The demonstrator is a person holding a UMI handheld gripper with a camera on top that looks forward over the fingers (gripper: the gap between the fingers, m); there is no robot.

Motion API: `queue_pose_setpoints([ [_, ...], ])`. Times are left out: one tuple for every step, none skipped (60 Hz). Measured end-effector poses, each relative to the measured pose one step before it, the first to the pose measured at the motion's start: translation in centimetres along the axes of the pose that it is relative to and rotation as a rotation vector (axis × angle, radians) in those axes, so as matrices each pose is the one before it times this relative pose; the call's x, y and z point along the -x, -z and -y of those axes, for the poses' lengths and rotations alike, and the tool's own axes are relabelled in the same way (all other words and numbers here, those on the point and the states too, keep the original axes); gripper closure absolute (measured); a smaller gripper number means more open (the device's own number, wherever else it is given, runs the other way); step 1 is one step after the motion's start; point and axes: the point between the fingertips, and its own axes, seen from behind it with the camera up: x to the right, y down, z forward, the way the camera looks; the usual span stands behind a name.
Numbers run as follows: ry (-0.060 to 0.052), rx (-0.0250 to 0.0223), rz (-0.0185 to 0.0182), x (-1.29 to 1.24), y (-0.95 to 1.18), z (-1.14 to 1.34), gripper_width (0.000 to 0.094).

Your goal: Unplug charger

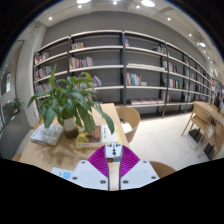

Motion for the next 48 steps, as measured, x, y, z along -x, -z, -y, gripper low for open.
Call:
queue_pose_setpoints([
  [0.0023,0.02408,0.00537,-0.389,-0.62,-1.058,0.0824],
  [0.0097,0.02307,0.00509,-0.322,-0.483,-1.012,0.0825],
  [0.0103,0.0134,0.00302,0.257,-0.947,-2.022,0.0824],
  [0.0047,0.01175,0.004,-0.33,-0.125,-2.127,0.0824],
  [-0.005,0.01008,0.0031,-0.223,-0.416,-0.608,0.0824],
  [-0.0038,0.02169,0.00288,-0.117,0.044,0.801,0.0824],
  [0.0031,0.01502,0.00338,-0.215,-0.352,-0.635,0.0824],
  [0.0068,0.01129,0.00193,-0.214,-0.226,-0.511,0.0823],
  [0.005,0.00507,0.0009,-0.257,-0.204,-0.353,0.0823],
  [0.0007,0.00287,0.00121,-0.222,-0.18,-0.247,0.0822],
  [-0.0022,0.00641,0.00194,-0.136,-0.157,-0.279,0.0824],
  [-0.0025,0.00986,0.00386,-0.095,-0.163,-0.387,0.0823],
  [-0.004,0.01096,0.00575,-0.02,-0.153,-0.385,0.0823],
  [-0.0062,0.00068,0.00672,-0.08,-0.684,-1.722,0.0823],
  [-0.0068,0.01165,0.00383,0.163,0.223,0.288,0.0822],
  [-0.0041,0.00354,0.00162,-0.056,-0.09,-0.381,0.0822],
  [0.0,0.0024,-0.00244,-0.046,-0.308,-0.411,0.0822],
  [0.002,0.00324,-0.00335,-0.092,-0.18,-0.348,0.0823],
  [0.0031,0.00294,-0.00268,-0.107,-0.165,-0.301,0.0823],
  [0.002,0.00304,-0.0008,-0.083,-0.135,-0.292,0.0823],
  [-0.0007,0.00418,0.00042,-0.037,-0.149,-0.338,0.0823],
  [-0.0035,0.00662,0.00207,-0.004,-0.16,-0.407,0.0812],
  [-0.0035,0.00931,0.00628,-0.361,0.438,-0.087,0.0811],
  [-0.0029,0.00244,0.0049,0.472,-0.633,-0.677,0.0795],
  [-0.0013,-0.02525,0.0046,0.2,-0.092,0.309,0.0791],
  [0.0029,-0.0104,-0.00117,-0.023,-0.116,0.054,0.0791],
  [0.0064,-0.00002,-0.0055,-0.093,-0.018,-0.091,0.079],
  [0.0052,-0.0071,-0.002,0.023,-0.008,0.134,0.0789],
  [0.0075,0.0082,-0.00021,-0.215,0.255,0.224,0.0759],
  [0.0031,-0.00305,-0.00256,0.155,-0.105,-0.148,0.075],
  [0.002,-0.00247,0.00255,0.123,-0.001,-0.021,0.0736],
  [-0.0005,-0.00338,0.0033,0.12,0.006,0.021,0.072],
  [-0.0026,-0.00488,0.00463,0.174,-0.009,0.031,0.0708],
  [-0.0034,-0.00348,0.0044,0.156,-0.016,-0.007,0.0691],
  [-0.0039,-0.0027,0.00235,0.105,-0.005,-0.012,0.0676],
  [-0.0015,0.00526,-0.00068,-0.081,0.07,-0.062,0.0648],
  [-0.0027,0.00622,-0.00529,-0.044,-0.036,-0.238,0.0603],
  [-0.0034,0.00502,-0.01005,-0.107,-0.029,-0.194,0.0554],
  [-0.005,0.0038,-0.01349,-0.214,0.018,-0.084,0.0496],
  [-0.0026,-0.00056,-0.01289,-0.178,0.042,0.016,0.0438],
  [0.0012,-0.00264,-0.01105,-0.16,0.072,0.071,0.0388],
  [0.0025,-0.00445,-0.00923,-0.138,0.113,0.098,0.0344],
  [0.0033,-0.00509,-0.00891,-0.144,0.2,0.143,0.0315],
  [0.0035,-0.00728,-0.00667,-0.098,0.254,0.221,0.0295],
  [0.0035,-0.00877,-0.00501,-0.044,0.302,0.247,0.0286],
  [0.0033,-0.00892,-0.00315,-0.013,0.316,0.287,0.028],
  [0.0015,-0.00934,-0.00315,-0.013,0.375,0.308,0.0277],
  [0.0006,-0.01014,-0.00364,-0.013,0.392,0.362,0.0274],
])
